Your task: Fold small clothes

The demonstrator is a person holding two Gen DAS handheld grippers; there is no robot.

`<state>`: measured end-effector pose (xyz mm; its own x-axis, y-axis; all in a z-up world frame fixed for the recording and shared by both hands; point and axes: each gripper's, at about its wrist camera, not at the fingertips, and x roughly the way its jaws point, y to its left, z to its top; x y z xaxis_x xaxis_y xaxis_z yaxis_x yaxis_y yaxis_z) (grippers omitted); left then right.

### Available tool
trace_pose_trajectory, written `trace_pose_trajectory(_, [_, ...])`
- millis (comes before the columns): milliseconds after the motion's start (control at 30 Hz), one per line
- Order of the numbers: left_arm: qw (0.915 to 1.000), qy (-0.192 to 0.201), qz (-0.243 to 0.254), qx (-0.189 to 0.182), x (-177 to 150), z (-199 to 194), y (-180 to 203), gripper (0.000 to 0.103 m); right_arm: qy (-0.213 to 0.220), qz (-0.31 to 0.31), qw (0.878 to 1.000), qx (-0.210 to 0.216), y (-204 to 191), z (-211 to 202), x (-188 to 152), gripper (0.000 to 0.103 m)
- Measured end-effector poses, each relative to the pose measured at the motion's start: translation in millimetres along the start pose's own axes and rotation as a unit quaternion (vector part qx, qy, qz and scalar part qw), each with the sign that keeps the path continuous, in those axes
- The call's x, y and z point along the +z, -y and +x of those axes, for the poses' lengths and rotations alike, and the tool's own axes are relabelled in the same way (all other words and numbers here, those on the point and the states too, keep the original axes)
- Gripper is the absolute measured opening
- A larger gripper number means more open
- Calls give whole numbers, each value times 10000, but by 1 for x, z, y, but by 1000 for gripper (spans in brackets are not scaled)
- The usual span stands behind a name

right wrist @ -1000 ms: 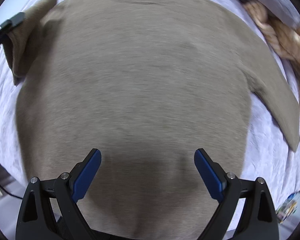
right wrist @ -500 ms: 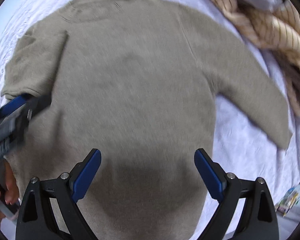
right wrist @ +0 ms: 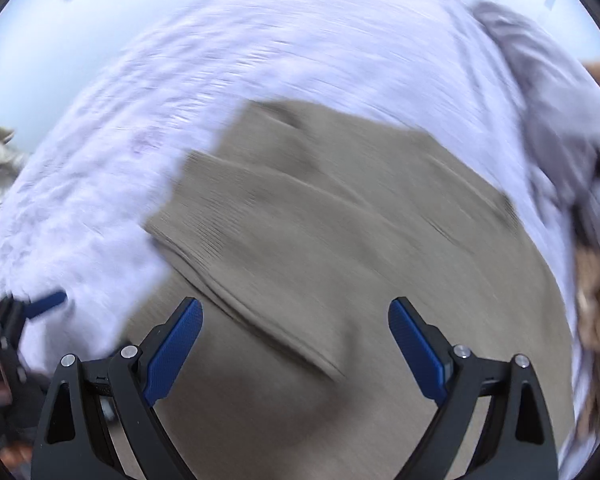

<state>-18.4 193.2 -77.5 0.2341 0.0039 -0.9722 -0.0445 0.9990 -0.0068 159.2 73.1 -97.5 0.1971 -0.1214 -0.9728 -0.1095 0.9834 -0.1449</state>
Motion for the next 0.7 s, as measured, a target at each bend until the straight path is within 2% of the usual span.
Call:
trace_pose_trajectory(133, [9996, -5, 39, 289, -1, 2, -8, 97, -40, -383, 9992, -140, -19, 28, -2, 94])
trace_pose_trajectory(167, [9995, -32, 47, 300, -1, 4, -8, 97, -62, -387, 9989, -250, -23, 34, 2, 87])
trace_pose_trajectory(200, [9996, -71, 37, 268, 0, 5, -9, 97, -85, -297, 9994, -159, -17, 28, -2, 54])
trace_pose_trajectory(233, [9997, -90, 23, 222, 1, 6, -10, 97, -121, -99, 9999, 55, -11, 30, 0, 28])
trace_pose_trajectory(267, [9998, -94, 24, 172, 3, 7, -8, 97, -82, 294, 9991, 302, 2, 26, 1, 17])
trace_pose_trajectory(300, [9999, -64, 56, 118, 6, 5, -6, 97, 31, 538, 9978, 376, 14, 16, 1, 12])
trace_pose_trajectory(433, [9997, 86, 221, 36, 16, -2, 8, 97, 538, 1383, 9883, 354, 71, -23, -16, 9])
trace_pose_trajectory(500, [9993, 160, 328, 16, 23, -5, 18, 97, 642, 1965, 9782, 223, 115, -37, -36, 9])
trace_pose_trajectory(633, [9983, 186, 554, -75, 35, -6, 48, 97, 516, 3211, 9456, 28, 207, -41, -97, 9])
trace_pose_trajectory(700, [9977, 174, 640, -118, 40, -3, 62, 97, 278, 3532, 9349, 232, 239, -35, -131, 9])
